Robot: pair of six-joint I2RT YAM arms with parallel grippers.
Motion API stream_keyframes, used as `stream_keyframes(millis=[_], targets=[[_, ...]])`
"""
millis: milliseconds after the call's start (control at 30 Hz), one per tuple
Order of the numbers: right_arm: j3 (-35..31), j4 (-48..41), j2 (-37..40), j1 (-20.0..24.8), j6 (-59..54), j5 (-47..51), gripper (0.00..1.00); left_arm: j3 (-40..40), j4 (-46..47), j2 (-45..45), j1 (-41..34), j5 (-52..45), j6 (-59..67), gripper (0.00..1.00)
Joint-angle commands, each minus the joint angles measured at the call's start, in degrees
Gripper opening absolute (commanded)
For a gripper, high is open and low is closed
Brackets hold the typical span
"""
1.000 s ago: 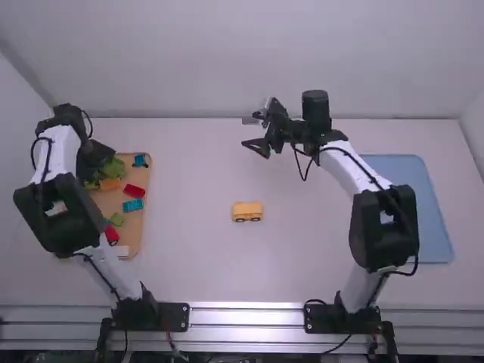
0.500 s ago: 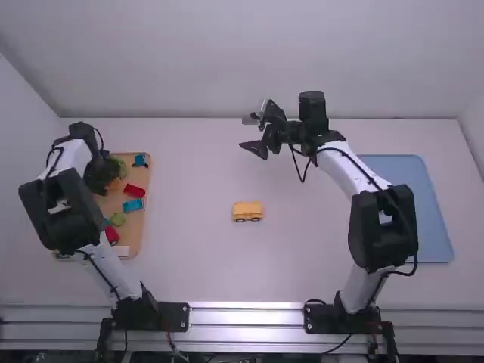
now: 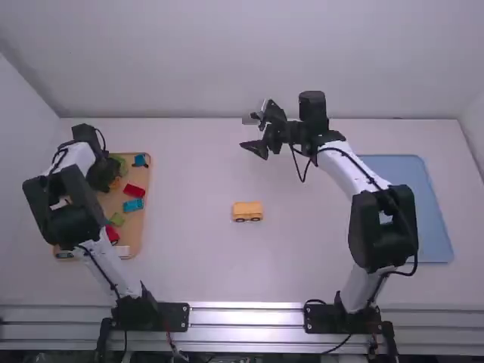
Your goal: Assemble lego blocks to make yellow taxi
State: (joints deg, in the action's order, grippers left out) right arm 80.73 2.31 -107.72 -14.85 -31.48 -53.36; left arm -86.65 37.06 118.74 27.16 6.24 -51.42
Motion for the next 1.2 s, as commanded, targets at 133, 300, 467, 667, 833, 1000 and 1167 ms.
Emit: stream_keyframes(millis=[133, 300, 467, 667, 833, 1000, 1167], targets=[[0.2, -0.1, -0.4, -0.8, 0.2, -0.2, 0.99, 0.4, -1.0, 0.9, 0.3, 0.4, -0.7, 0.57], [0.2, -0.1, -0.4, -1.4, 0.1, -0.1, 0.99, -1.7, -0.9, 3.8, 0.3, -2.0, -0.7, 0.58], [0.2, -0.2, -0.4, -1.3, 0.2, -0.2, 0.99, -3.9, 0.3, 6.3, 1.0, -3.7, -0.9, 0.58], [0.2, -0.2, -0.4, -1.3, 0.2, -0.1, 0.99, -3.8, 0.2, 7.1, 1.0, -1.2, -3.4, 0.54], [0.2, -0.2, -0.4, -1.6, 0.1, -0.1, 0.99, -3.8, 1.5, 7.1, 1.0, -1.0, -3.3, 0.46], [0.2, -0.2, -0.4, -1.7, 1.0, 1.7, 0.99, -3.8, 1.9, 7.1, 1.2, -1.1, -3.3, 0.36], [0.2, -0.1, -0.4, -2.0, 3.2, 2.6, 0.99, -3.9, 0.9, 7.0, 0.9, -2.8, -2.4, 0.22]])
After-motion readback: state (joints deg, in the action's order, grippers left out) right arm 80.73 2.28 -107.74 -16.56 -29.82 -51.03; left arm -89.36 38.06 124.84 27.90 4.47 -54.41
